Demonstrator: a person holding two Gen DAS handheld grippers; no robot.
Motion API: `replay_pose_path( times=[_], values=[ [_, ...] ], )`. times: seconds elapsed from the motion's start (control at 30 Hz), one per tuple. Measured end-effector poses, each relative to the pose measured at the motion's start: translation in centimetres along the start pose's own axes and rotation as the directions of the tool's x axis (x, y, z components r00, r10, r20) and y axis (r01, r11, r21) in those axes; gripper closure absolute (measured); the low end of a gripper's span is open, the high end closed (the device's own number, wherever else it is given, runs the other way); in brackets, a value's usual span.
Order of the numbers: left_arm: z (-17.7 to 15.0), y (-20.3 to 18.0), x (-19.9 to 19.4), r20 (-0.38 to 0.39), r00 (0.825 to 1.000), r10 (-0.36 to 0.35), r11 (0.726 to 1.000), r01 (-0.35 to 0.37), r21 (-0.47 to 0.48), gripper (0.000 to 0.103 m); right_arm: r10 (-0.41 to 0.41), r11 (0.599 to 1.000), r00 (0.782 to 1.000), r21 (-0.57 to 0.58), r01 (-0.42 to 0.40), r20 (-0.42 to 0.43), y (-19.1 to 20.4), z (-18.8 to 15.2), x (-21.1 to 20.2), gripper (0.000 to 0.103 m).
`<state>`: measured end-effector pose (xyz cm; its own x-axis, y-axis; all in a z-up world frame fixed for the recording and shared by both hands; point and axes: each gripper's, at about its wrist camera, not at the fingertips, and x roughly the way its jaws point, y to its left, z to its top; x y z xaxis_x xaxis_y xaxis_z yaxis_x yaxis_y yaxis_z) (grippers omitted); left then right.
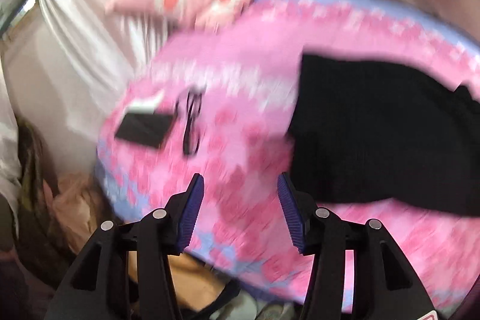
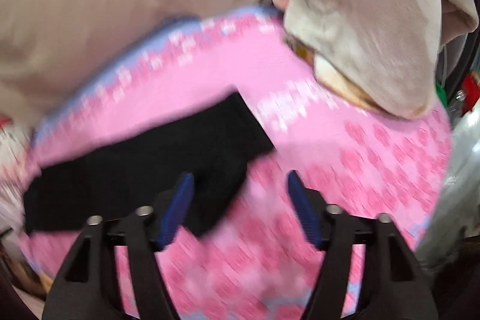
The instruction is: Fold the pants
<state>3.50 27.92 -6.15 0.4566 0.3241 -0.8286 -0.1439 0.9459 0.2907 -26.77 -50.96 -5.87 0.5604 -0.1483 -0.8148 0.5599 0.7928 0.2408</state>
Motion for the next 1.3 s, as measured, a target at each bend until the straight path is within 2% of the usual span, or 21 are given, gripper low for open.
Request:
replay_pose_path(
  times=[0.07, 0.13, 0.2, 0.23, 0.27, 0.3, 0.33, 0.43, 0.5, 0.57, 0.6, 0.67, 0.7, 0.77, 0.8, 0.87, 0.97, 1.03, 1.13, 1.27, 1.3],
  values=[
    [1.7, -3.0, -2.2, 0.068, 0.998, -0.011, 1.0, 0.009, 0.028, 0.047, 0.036, 0.999, 0.999, 0.001, -0.036, -0.003, 0.6, 2.1, 1.4, 0.027],
    [3.1, -7.5, -4.1, 0.111, 0.992, -0.063, 0.997, 0.058, 0.055, 0.043, 0.019, 0.999, 0.993, -0.044, -0.024, -0.114, 1.2, 2.9, 4.4, 0.027],
    [3.8, -12.4, -6.1, 0.146, 0.98, -0.137, 0.987, 0.123, 0.102, 0.041, -0.049, 0.996, 0.971, -0.081, 0.031, -0.234, 1.1, 1.9, 7.4, 0.027],
    [3.8, -14.4, -6.8, 0.156, 0.972, -0.174, 0.98, 0.155, 0.127, 0.037, -0.05, 0.997, 0.956, -0.07, 0.031, -0.289, 0.8, 0.9, 8.8, 0.043],
    [3.7, -16.3, -7.5, 0.164, 0.965, -0.205, 0.973, 0.182, 0.145, 0.034, -0.012, 0.998, 0.952, -0.061, -0.007, -0.306, 0.9, 0.2, 9.4, 0.086],
    [3.5, -18.3, -8.2, 0.162, 0.957, -0.241, 0.963, 0.214, 0.166, 0.034, -0.009, 0.997, 0.951, -0.079, -0.016, -0.31, 1.3, -0.2, 9.6, 0.095],
    [3.2, -21.1, -8.9, 0.145, 0.946, -0.29, 0.943, 0.257, 0.211, 0.034, -0.029, 0.991, 0.96, -0.134, -0.009, -0.278, 2.6, 0.2, 9.0, 0.096],
    [2.0, -27.1, -10.6, 0.124, 0.923, -0.364, 0.905, 0.319, 0.282, 0.034, 0.036, 0.952, 0.996, -0.299, -0.061, -0.087, 7.4, 4.6, 3.4, 0.097],
    [1.4, -29.6, -11.2, 0.116, 0.918, -0.379, 0.891, 0.328, 0.313, 0.034, 0.114, 0.902, 0.99, -0.425, -0.071, 0.078, 10.1, 7.7, -2.1, 0.097],
    [0.8, -31.5, -11.0, 0.091, 0.912, -0.401, 0.875, 0.352, 0.332, 0.034, 0.118, 0.809, 0.978, -0.588, 0.005, 0.17, 11.4, 8.3, -5.1, 0.093],
    [0.6, -31.9, -10.7, 0.08, 0.912, -0.403, 0.873, 0.357, 0.334, 0.034, 0.067, 0.774, 0.987, -0.632, 0.042, 0.148, 10.5, 7.4, -4.2, 0.088],
    [-0.2, -33.1, -10.3, 0.051, 0.911, -0.409, 0.864, 0.369, 0.343, 0.034, -0.056, 0.793, 0.998, -0.606, 0.067, 0.037, 6.6, 5.1, -0.2, 0.057],
    [-0.6, -33.6, -10.1, 0.044, 0.917, -0.398, 0.867, 0.359, 0.346, 0.034, -0.138, 0.799, 0.99, -0.593, 0.095, -0.027, 4.4, 3.4, 2.0, 0.058],
    [-1.2, -34.3, -9.3, 0.021, 0.924, -0.382, 0.865, 0.349, 0.36, 0.034, -0.276, 0.829, 0.948, -0.538, 0.154, -0.155, 0.3, 0.5, 5.3, 0.058],
    [-1.4, -34.8, -8.7, 0.004, 0.931, -0.365, 0.867, 0.338, 0.366, 0.034, -0.29, 0.855, 0.94, -0.491, 0.17, -0.178, -1.0, 0.0, 5.6, 0.058],
    [-1.6, -34.8, -7.9, -0.017, 0.934, -0.358, 0.868, 0.339, 0.361, 0.034, -0.181, 0.924, 0.974, -0.363, 0.121, -0.137, -1.5, 0.6, 4.3, 0.055],
    [-1.3, -35.4, -7.2, -0.037, 0.932, -0.36, 0.876, 0.351, 0.331, 0.034, -0.075, 0.971, 0.995, -0.233, 0.058, -0.064, 0.1, 3.8, 3.9, 0.027],
    [-1.1, -36.3, -7.1, -0.048, 0.93, -0.364, 0.874, 0.359, 0.326, 0.034, -0.007, 0.984, 0.996, -0.18, -0.008, -0.084, 1.1, 5.6, 6.0, 0.029],
    [-0.8, -37.5, -7.7, -0.047, 0.928, -0.369, 0.872, 0.363, 0.329, 0.034, 0.019, 0.979, 0.987, -0.198, -0.052, -0.162, 2.4, 5.9, 10.4, 0.051],
    [-0.6, -37.2, -8.1, -0.054, 0.916, -0.397, 0.872, 0.395, 0.29, 0.034, -0.058, 0.961, 0.969, -0.277, -0.012, -0.242, 4.0, 4.2, 14.5, 0.055],
    [-0.7, -37.0, -7.9, -0.052, 0.922, -0.383, 0.878, 0.381, 0.291, 0.034, -0.056, 0.957, 0.973, -0.29, -0.011, -0.222, 4.5, 4.2, 14.4, 0.068]
  ],
)
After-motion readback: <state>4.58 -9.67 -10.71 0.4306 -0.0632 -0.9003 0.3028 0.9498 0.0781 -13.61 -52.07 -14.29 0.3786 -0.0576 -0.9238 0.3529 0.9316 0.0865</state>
